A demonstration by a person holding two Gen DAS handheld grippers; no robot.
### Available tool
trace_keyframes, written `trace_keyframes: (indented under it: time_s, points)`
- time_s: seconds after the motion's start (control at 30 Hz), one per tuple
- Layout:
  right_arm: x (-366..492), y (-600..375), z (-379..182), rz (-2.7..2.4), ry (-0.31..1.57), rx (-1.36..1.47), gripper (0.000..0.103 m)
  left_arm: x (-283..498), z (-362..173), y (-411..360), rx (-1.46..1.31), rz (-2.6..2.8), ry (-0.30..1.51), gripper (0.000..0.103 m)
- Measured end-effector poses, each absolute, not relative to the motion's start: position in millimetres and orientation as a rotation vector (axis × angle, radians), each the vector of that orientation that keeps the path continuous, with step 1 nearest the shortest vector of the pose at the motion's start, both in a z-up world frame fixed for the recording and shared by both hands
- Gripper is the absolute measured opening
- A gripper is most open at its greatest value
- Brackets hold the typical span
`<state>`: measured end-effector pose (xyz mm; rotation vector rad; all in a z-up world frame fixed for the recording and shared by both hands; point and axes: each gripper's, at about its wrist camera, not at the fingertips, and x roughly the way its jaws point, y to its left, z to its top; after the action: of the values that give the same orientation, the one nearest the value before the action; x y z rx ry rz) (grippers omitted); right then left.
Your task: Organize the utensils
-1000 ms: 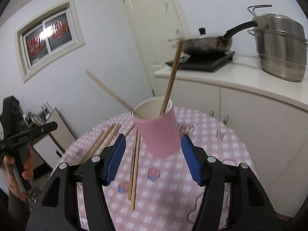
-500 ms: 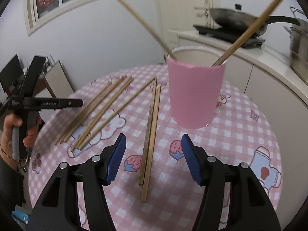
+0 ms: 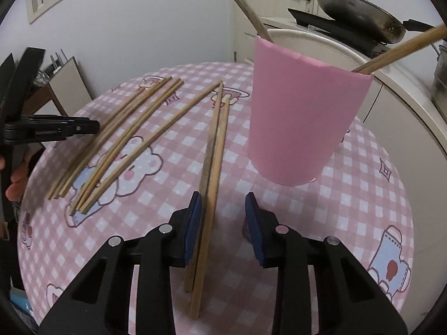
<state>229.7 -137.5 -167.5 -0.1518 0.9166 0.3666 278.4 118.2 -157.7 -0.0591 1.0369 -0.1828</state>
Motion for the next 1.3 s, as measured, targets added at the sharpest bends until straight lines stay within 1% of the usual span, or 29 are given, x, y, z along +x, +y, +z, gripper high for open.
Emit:
trace_keyframes:
  time_s: [0.13,0.33,0.37,0.4,0.43,0.53,0.7,0.8,0.87,0.9,0.93,1.07,1.3]
  points:
    - [236.1,-135.2,-167.0,0.356,0.929,-0.171,0.030,280.1,-157.4,119.1,-0.073,-0.187,1.040,0.037]
    - [242.9,-125.3,-171.5,0.353,0.949,-0.210,0.027,283.7,-157.9,118.1,-0.069,-0.179,1.048,0.037]
    - [243.0,-123.2,-171.0,0.350,0.945,-0.220,0.021,284.4,-157.9,118.4,-0.068,-0.177,1.049,0.037]
    - [244.2,-121.4,-170.3,0.360,0.947,-0.219,0.009,285.2,-158.0,119.2,-0.069,-0.176,1.048,0.037]
    - [245.2,-120.3,-170.1,0.367,0.949,-0.217,0.006,285.6,-158.1,118.5,-0.071,-0.172,1.047,0.037]
    - [242.9,-114.9,-169.5,0.373,0.946,-0.244,0.006,284.9,-157.7,117.7,-0.078,-0.175,1.050,0.032]
    - [241.0,-116.4,-169.4,0.390,0.960,-0.216,0.006,286.3,-154.4,118.0,-0.123,-0.207,1.056,0.032]
    - [235.3,-114.4,-169.7,0.400,0.967,-0.229,0.006,289.3,-156.7,114.0,-0.084,-0.172,1.063,0.032]
    - [230.8,-115.0,-169.7,0.409,0.970,-0.230,0.006,290.0,-158.5,110.3,-0.042,-0.132,1.049,0.024]
    - [228.3,-117.2,-169.4,0.416,0.975,-0.222,0.006,289.7,-158.9,110.0,-0.031,-0.115,1.042,0.011]
    - [226.8,-118.2,-169.6,0.420,0.978,-0.217,0.006,288.3,-159.7,110.9,-0.041,-0.095,1.032,0.006]
    - [219.6,-125.8,-168.9,0.433,0.995,-0.197,0.006,277.0,-158.6,111.5,-0.051,-0.103,1.022,0.006]
    - [188.4,-147.4,-164.6,0.476,1.070,-0.209,0.005,227.7,-154.3,112.2,0.012,-0.166,1.072,0.006]
